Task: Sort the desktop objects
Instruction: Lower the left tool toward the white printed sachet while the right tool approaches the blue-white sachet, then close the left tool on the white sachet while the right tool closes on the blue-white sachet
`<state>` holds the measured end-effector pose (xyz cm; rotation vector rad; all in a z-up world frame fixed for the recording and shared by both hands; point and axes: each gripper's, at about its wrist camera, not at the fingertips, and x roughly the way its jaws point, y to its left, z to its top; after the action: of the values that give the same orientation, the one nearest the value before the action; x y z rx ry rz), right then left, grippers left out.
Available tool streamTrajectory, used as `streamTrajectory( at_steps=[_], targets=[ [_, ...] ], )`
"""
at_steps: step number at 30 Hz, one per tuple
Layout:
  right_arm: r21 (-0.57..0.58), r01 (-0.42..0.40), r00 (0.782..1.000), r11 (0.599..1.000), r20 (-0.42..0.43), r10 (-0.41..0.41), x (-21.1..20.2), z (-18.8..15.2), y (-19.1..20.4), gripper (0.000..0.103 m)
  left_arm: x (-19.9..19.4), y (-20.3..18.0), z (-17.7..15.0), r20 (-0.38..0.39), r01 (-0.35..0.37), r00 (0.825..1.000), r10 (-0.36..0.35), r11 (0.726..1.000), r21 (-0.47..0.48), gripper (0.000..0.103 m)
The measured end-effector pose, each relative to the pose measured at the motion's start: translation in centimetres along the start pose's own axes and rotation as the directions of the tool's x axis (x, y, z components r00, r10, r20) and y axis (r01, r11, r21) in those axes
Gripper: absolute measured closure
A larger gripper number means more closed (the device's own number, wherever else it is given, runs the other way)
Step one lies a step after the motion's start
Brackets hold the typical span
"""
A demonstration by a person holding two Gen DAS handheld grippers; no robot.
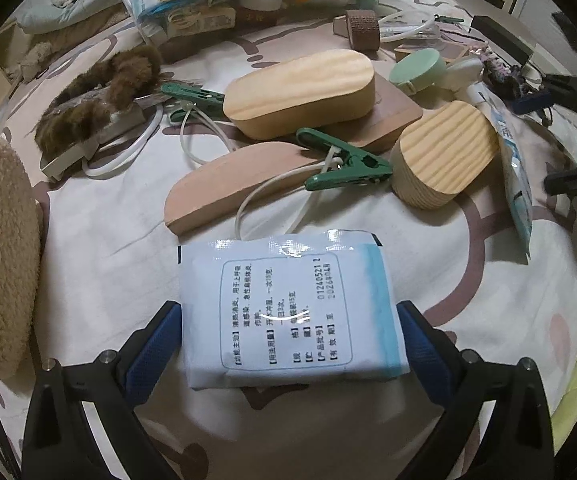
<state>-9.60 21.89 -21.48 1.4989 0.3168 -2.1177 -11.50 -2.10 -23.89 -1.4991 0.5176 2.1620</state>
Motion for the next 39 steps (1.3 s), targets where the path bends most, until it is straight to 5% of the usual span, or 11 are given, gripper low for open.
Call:
streamTrajectory(
  at_steps=[8,13,18,25,29,34,39],
  targets=[
    [0.195,0.044,0.989,0.980,0.128,-0.070,-0.9,4.7,0.6,0.000,0.0,0.0,0.0,0.001,0.002,1.000,-0.002,1.000,0.009,0.000],
    [0.130,0.101,0.988,0.986,0.102,-0.115,0.8,7.1,1.8,0.000,0.0,-0.2,-0.4,0.018,-0.003,1.000,0.003,1.000,0.012,0.000],
    [0.034,0.168,0.984,0.985,0.051,-0.169,1.8,6.2,2.5,0.000,0.1,-0.2,-0.7,0.028,-0.001,1.000,0.001,1.000,0.013,0.000],
    [0.071,0.106,0.994,0.992,0.034,-0.108,1.6,3.9,1.9,0.000,0.0,-0.4,-0.8,0.028,-0.004,1.000,0.003,1.000,0.013,0.000],
    [0.010,0.147,0.989,0.989,-0.015,-0.147,2.3,2.7,2.3,0.000,0.0,-0.5,-0.9,0.027,-0.004,1.000,0.004,1.000,0.013,0.000],
    [0.029,-0.007,0.998,1.000,0.062,0.005,0.3,2.5,2.1,0.000,0.0,-0.6,-0.9,0.029,-0.004,1.000,0.004,1.000,0.014,0.000],
    [0.131,-0.079,0.996,0.988,0.057,0.072,-1.0,1.8,1.9,0.000,-0.1,-0.7,-1.0,0.034,-0.004,0.999,0.004,1.000,0.011,0.000]
  ],
)
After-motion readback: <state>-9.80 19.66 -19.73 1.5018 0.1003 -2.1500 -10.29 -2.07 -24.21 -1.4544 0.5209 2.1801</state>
